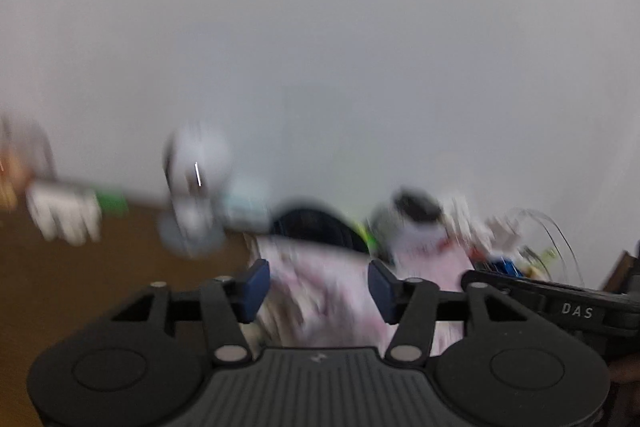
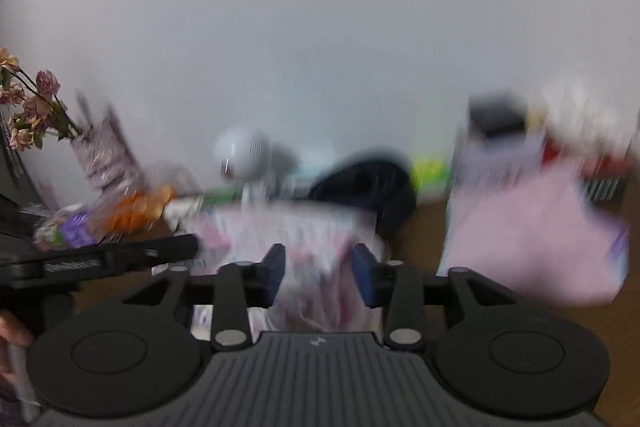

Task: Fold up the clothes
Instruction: 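Carry the dress bundle with both grippers and set it on the cream floral pouch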

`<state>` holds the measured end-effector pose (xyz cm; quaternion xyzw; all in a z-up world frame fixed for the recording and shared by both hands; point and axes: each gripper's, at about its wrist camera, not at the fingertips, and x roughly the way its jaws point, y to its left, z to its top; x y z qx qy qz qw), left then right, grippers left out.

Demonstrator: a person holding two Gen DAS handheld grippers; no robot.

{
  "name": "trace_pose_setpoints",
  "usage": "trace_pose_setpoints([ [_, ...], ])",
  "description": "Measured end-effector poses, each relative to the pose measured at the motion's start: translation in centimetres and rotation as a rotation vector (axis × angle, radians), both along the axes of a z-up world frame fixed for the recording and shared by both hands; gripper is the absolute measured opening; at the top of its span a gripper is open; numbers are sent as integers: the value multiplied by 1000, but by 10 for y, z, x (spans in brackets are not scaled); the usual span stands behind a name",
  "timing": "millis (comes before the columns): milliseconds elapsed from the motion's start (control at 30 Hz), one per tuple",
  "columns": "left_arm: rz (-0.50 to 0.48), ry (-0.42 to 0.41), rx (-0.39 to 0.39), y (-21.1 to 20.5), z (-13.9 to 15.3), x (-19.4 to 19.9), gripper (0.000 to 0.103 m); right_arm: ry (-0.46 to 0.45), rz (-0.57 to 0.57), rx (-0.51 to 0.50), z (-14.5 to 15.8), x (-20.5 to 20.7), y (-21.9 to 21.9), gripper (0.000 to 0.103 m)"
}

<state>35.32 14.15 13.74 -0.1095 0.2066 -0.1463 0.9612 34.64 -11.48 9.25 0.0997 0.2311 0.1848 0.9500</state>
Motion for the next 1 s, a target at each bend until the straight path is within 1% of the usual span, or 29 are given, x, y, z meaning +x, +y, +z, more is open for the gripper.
trace_pose_setpoints([
  [33, 16, -36, -2, -2, 6, 0, 53, -41, -20, -7, 6, 1, 0, 39],
  [100, -7, -38, -14, -15, 8, 9, 50, -69, -12, 22, 10, 6, 1, 38],
  [133, -20, -4, 2, -22, 1, 16, 37, -57, -5, 26, 7, 14, 4, 30],
  [167, -29, 48, 32, -29, -9, 24, 28, -38, 10, 15, 0, 20, 9, 22],
  [200, -39, 101, 62, -36, -19, 32, 13, -20, 26, 2, -7, 25, 15, 21],
  [233, -49, 153, 92, -43, -29, 40, 11, -1, 42, -12, -14, 30, 20, 21],
  [300, -33, 222, 141, -47, -52, 45, 11, 36, 74, -38, -29, 40, 30, 17],
  [367, -39, 236, 169, -45, -63, 43, 11, 82, 83, -91, -48, 43, 42, 16],
  [433, -63, 241, 172, -39, -64, 38, 11, 60, 88, -161, -58, 39, 49, 16],
  [467, -73, 243, 170, -37, -65, 37, 11, 71, 89, -153, -58, 38, 48, 16],
  [533, -87, 247, 167, -34, -68, 36, 11, 85, 94, -139, -58, 37, 47, 16],
  [667, -95, 240, 199, -30, -70, 33, 13, 87, 103, -123, -58, 36, 47, 16],
  [733, -72, 243, 145, -24, -65, 34, 15, 74, 102, -137, -51, 34, 47, 16],
  [767, -47, 229, 124, -20, -60, 30, 16, 60, 101, -147, -46, 32, 47, 17],
  [800, -18, 199, 124, -18, -51, 21, 26, 35, 90, -132, -36, 24, 42, 17],
  [833, -1, 167, 129, -16, -40, 9, 39, -4, 80, -107, -22, 11, 35, 19],
  [900, 15, 115, 141, -14, -16, -18, 46, -81, 59, -65, 8, -16, 20, 27],
  [967, 41, 77, 164, -17, 9, -53, 48, -137, 28, -69, 35, -48, 8, 37],
  [1000, 62, 63, 176, -19, 20, -72, 55, -165, 12, -72, 49, -64, 3, 40],
])
